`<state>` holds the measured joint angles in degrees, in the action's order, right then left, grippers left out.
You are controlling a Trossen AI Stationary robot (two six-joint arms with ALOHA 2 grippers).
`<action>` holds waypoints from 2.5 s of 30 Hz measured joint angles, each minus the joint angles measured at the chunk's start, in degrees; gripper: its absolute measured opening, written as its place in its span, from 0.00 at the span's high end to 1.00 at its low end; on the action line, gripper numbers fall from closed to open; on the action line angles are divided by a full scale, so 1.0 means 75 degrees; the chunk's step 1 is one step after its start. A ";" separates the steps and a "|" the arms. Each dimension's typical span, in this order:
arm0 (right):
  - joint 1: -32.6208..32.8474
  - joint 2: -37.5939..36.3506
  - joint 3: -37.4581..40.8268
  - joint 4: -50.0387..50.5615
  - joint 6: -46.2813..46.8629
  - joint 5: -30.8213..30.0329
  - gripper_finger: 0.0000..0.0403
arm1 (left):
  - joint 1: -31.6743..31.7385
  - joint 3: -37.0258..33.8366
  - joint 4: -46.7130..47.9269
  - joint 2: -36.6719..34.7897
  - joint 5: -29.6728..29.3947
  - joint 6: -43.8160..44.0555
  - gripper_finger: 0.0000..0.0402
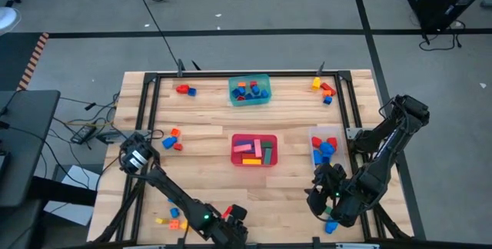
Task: Sort blocks by size
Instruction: Put the red 4 stud game piece into the blue bin
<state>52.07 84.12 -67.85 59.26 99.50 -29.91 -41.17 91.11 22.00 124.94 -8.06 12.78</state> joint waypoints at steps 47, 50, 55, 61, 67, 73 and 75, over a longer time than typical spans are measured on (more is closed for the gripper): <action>0.0005 0.0000 -0.0006 0.0057 -0.0677 -0.0098 0.42 | 0.1828 -0.0186 0.2011 -0.1814 -0.1395 0.0192 0.79; -0.0028 0.0000 -0.0006 0.0226 -0.0470 -0.0307 0.42 | 0.2720 -0.0186 0.2716 -0.2279 -0.1386 -0.0641 0.79; -0.0200 0.0000 -0.0009 0.0641 -0.0103 -0.0490 0.42 | 0.4783 -0.0186 0.2796 -0.2865 -0.0803 -0.2044 0.79; -0.0642 0.0003 -0.0009 0.1368 0.0693 -0.0493 0.42 | 0.7362 -0.0186 0.1981 -0.2846 0.0366 -0.3297 0.79; -0.1409 0.0003 -0.0009 0.1899 0.1392 -0.0495 0.42 | 0.8989 -0.0186 0.1138 -0.2259 0.1593 -0.4067 0.79; -0.2177 0.0003 -0.0009 0.1854 0.1457 -0.0487 0.42 | 0.9680 -0.0186 0.0808 -0.1581 0.1747 -0.4096 0.79; -0.2353 0.0003 -0.0009 0.1853 0.1457 -0.0481 0.42 | 0.9774 -0.0186 0.0772 -0.1475 0.1579 -0.4089 0.73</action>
<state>34.43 84.14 -67.92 73.16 110.43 -33.52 32.14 89.71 27.79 113.88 3.78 -17.88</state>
